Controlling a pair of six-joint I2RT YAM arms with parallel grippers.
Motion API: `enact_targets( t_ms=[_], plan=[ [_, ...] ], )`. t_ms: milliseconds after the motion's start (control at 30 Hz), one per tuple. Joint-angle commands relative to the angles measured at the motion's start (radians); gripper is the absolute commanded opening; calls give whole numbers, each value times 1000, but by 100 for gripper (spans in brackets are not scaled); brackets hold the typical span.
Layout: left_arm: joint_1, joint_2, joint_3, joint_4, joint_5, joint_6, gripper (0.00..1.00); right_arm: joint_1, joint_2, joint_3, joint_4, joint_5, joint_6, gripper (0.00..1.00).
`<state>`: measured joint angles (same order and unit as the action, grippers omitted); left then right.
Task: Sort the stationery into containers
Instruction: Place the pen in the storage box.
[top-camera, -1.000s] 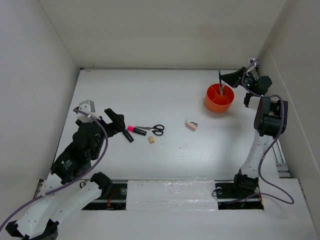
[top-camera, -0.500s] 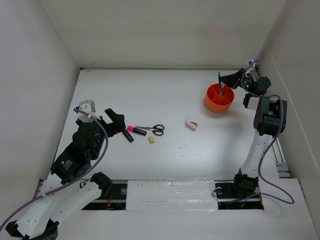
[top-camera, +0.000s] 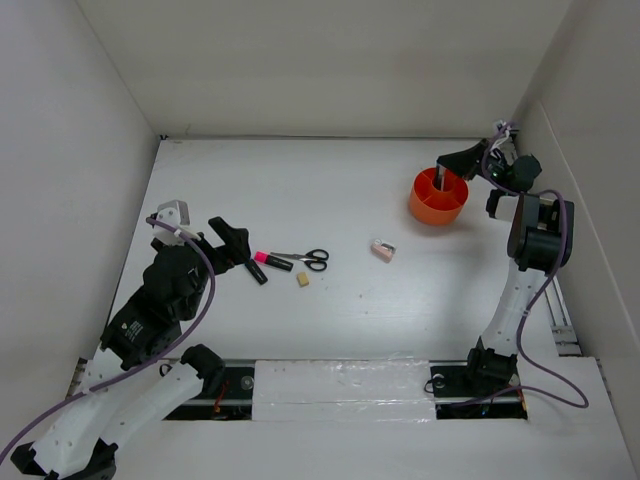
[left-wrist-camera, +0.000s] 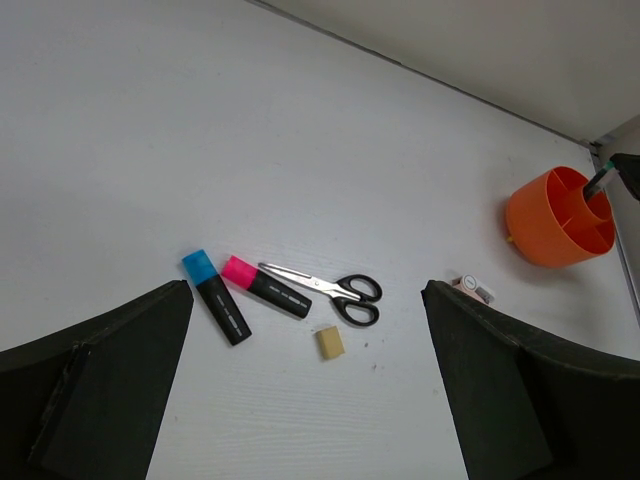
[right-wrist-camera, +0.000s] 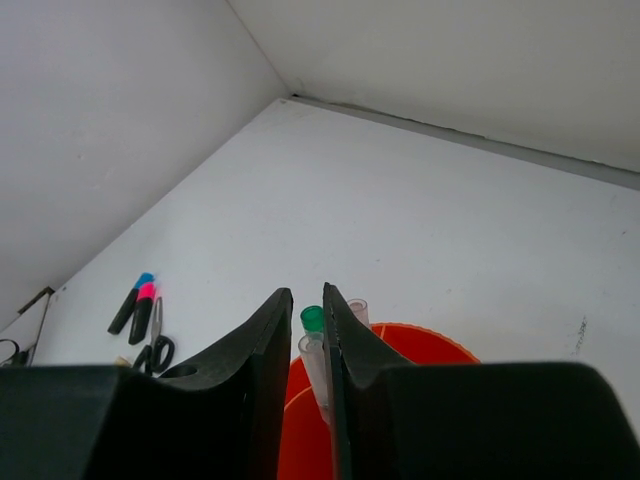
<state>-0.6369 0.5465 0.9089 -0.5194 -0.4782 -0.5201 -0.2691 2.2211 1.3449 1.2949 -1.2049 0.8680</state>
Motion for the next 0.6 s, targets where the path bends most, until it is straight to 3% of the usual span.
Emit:
enact_targets(
  t_ms=[0, 400, 467, 500, 567],
  plan=[
    [5, -7, -5, 36, 3, 15, 100, -12, -49, -12, 520, -21, -14, 25],
    [5, 3, -5, 36, 3, 15, 100, -21, -186, -30, 520, 22, 15, 44],
    [5, 3, -5, 36, 3, 15, 100, -30, -218, -30, 520, 36, 26, 65],
    [5, 3, -5, 36, 3, 15, 100, -30, -227, -30, 520, 54, 60, 100],
    [5, 3, -5, 36, -7, 15, 100, -30, -245, -30, 520, 64, 97, 100]
  ],
)
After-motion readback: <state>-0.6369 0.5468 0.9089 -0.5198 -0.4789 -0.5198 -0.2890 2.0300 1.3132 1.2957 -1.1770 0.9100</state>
